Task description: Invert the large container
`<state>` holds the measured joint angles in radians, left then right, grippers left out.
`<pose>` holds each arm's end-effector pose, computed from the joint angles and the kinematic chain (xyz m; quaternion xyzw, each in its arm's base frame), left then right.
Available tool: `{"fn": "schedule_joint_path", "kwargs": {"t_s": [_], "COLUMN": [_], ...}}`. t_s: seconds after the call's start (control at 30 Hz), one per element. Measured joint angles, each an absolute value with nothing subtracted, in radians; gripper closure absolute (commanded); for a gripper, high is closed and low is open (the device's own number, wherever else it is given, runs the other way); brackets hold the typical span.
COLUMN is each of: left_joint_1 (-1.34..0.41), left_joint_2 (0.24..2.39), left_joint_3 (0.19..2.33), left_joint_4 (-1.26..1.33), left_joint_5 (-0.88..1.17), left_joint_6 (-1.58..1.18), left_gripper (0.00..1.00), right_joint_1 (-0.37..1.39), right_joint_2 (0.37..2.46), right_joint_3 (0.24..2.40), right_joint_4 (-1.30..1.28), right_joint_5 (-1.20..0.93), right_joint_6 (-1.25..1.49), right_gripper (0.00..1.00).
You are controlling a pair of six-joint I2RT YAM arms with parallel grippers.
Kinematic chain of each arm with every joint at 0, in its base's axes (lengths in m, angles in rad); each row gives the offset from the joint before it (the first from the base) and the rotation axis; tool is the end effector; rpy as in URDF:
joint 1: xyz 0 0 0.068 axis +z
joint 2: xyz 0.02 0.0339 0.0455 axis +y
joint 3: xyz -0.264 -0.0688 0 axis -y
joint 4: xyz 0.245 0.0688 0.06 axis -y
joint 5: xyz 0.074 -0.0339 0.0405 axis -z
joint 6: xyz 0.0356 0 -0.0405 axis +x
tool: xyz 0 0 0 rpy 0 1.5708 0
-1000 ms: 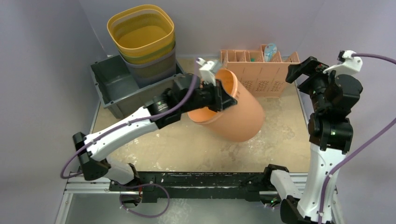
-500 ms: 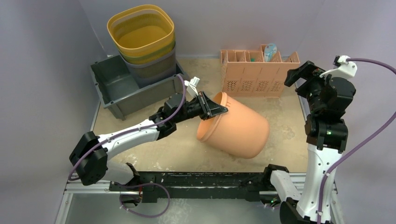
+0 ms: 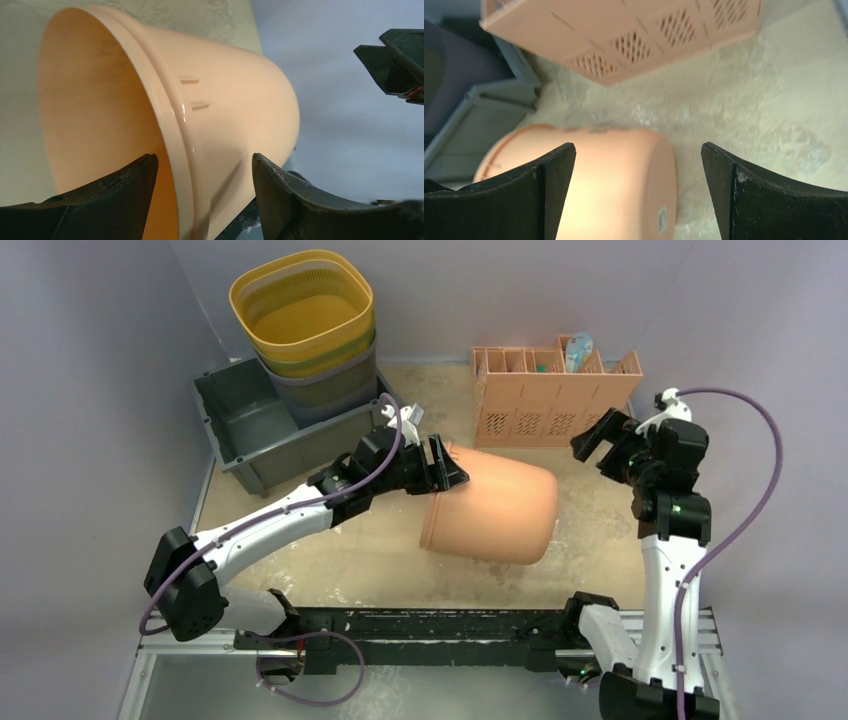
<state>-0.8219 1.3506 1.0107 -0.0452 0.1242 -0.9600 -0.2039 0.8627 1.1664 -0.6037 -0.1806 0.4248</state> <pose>0.2110 -0.2335 0.3049 -0.0225 0.8282 -0.4660 0.3106 0.1661 -0.0278 0.4123 0.1969 0.7788 0.1373 0.5795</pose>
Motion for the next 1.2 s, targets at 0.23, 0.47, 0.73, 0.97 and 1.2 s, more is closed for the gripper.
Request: {"fn": "schedule_joint_path", "kwargs": {"t_s": [0.23, 0.47, 0.73, 0.97, 1.2], "left_joint_1": [-0.821, -0.821, -0.821, -0.821, -0.821], "left_joint_2": [1.348, 1.34, 1.329, 1.329, 1.339], "left_joint_3": [1.15, 1.176, 1.177, 1.177, 1.177], "left_joint_4": [-0.295, -0.418, -0.442, -0.431, -0.403], "left_joint_5": [0.054, 0.022, 0.011, -0.006, -0.006], "left_joint_6": [-0.758, -0.681, -0.645, -0.634, -0.635], "left_gripper": [0.31, 0.33, 0.51, 0.8, 0.98], "right_joint_1": [-0.204, -0.204, -0.204, -0.204, -0.202], "right_joint_2": [0.859, 0.848, 0.838, 0.81, 0.798], "right_joint_3": [1.068, 0.976, 0.844, 0.793, 0.823], "right_joint_4": [-0.681, -0.675, -0.608, -0.545, -0.509], "right_joint_5": [-0.256, -0.34, -0.466, -0.599, -0.686], "right_joint_6": [0.446, 0.466, 0.512, 0.561, 0.569], "right_gripper": [0.01, 0.0, 0.0, 0.02, 0.11]}}
